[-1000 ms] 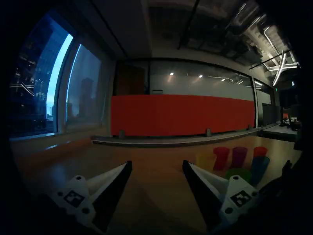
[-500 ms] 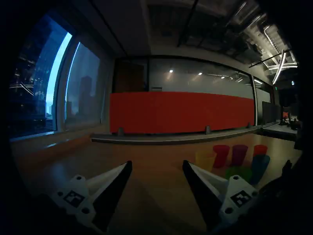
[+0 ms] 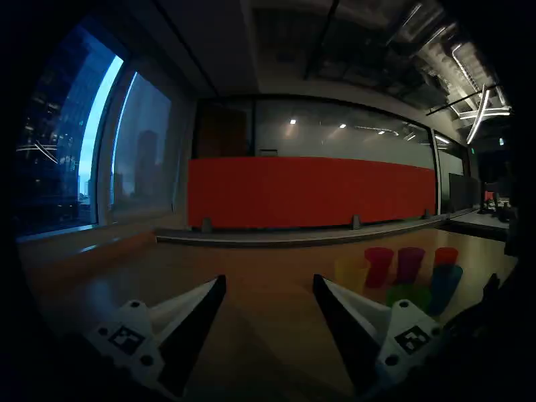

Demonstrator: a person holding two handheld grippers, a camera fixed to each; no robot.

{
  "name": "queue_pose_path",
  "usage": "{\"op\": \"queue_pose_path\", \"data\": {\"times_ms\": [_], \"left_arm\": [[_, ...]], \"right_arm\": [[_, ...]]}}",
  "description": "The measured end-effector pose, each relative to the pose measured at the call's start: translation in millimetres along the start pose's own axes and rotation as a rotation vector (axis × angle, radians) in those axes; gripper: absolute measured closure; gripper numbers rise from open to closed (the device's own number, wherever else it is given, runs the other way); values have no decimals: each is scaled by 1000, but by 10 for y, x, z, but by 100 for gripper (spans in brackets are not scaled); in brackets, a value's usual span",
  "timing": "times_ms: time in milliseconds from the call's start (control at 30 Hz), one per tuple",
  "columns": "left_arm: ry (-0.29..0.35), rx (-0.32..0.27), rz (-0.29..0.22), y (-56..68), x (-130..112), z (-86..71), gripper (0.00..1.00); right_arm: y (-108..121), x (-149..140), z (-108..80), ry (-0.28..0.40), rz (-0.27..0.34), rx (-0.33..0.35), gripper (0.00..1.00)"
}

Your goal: Pour water

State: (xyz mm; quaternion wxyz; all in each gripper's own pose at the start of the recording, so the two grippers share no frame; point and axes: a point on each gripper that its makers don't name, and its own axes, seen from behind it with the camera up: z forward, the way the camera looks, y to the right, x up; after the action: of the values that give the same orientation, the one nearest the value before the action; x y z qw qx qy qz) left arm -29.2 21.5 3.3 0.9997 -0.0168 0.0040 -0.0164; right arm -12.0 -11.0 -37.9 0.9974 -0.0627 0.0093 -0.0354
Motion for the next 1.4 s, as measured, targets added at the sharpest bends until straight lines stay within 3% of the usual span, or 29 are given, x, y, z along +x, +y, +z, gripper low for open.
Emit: {"op": "queue_pose_path", "data": {"times_ms": [800,1200,1400], "left_arm": [[-3,0,2,7,-5,7,4],[-3,0,2,13,-2,4,4],[-4,0,3,10,-2,-1,4]], "right_arm": [[16,-66,-6,5,-6,6,0],[39,-301,81,32,-2,-8,0],[-9,-464,140,50,33,17,0]]}}
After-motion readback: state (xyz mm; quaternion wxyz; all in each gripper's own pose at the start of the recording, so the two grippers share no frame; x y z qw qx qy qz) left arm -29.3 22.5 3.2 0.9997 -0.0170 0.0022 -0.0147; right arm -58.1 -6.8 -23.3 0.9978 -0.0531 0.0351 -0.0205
